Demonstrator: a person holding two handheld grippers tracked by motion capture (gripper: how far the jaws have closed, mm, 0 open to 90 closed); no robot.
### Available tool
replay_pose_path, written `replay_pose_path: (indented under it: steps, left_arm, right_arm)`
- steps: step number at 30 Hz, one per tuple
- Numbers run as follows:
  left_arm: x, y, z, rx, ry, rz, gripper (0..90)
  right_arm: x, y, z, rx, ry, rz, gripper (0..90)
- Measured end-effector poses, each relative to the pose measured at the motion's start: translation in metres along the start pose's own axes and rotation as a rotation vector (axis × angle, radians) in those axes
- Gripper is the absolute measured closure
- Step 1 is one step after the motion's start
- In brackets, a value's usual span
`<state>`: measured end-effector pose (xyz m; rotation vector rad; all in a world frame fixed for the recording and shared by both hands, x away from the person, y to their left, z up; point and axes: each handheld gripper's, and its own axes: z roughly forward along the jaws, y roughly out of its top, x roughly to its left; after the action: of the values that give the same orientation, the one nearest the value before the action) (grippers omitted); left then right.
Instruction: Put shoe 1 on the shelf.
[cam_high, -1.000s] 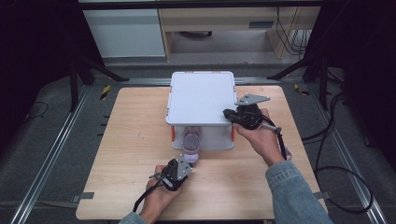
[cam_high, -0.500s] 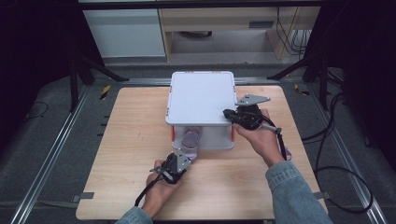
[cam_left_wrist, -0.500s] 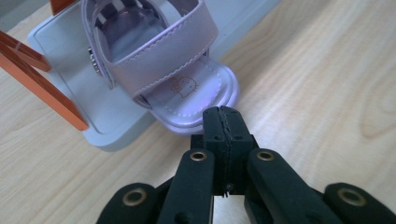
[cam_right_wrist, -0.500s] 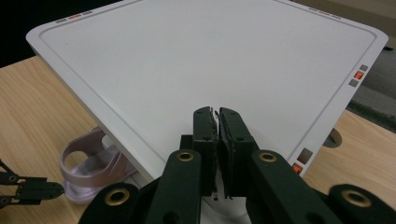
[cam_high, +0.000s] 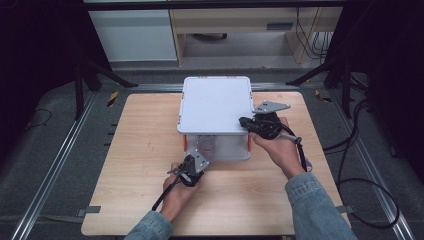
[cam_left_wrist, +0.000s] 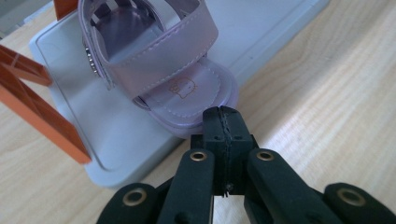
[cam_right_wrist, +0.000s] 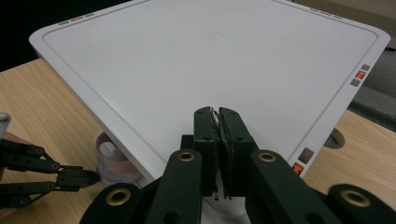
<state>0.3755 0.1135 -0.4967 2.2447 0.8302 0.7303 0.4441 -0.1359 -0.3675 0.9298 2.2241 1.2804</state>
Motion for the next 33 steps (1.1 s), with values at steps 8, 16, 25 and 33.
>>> replay_pose_path:
  steps: [8,16,25,33]
  left_arm:
    - [0.008,0.007,0.009,0.021,-0.001,-0.008,89.9]
    - [0.012,0.007,0.013,0.012,-0.001,-0.036,89.8]
    - [0.015,0.010,0.018,0.026,0.001,-0.031,89.9]
    - [0.015,0.011,0.020,0.028,0.004,-0.028,89.9]
  right_arm:
    - [0.000,0.000,0.000,-0.003,0.005,0.000,86.6]
    - [0.000,0.000,0.000,-0.002,0.003,0.003,86.8]
    - [0.000,0.001,0.000,0.006,0.003,-0.002,86.8]
    - [0.000,0.001,0.000,0.008,0.003,-0.001,86.8]
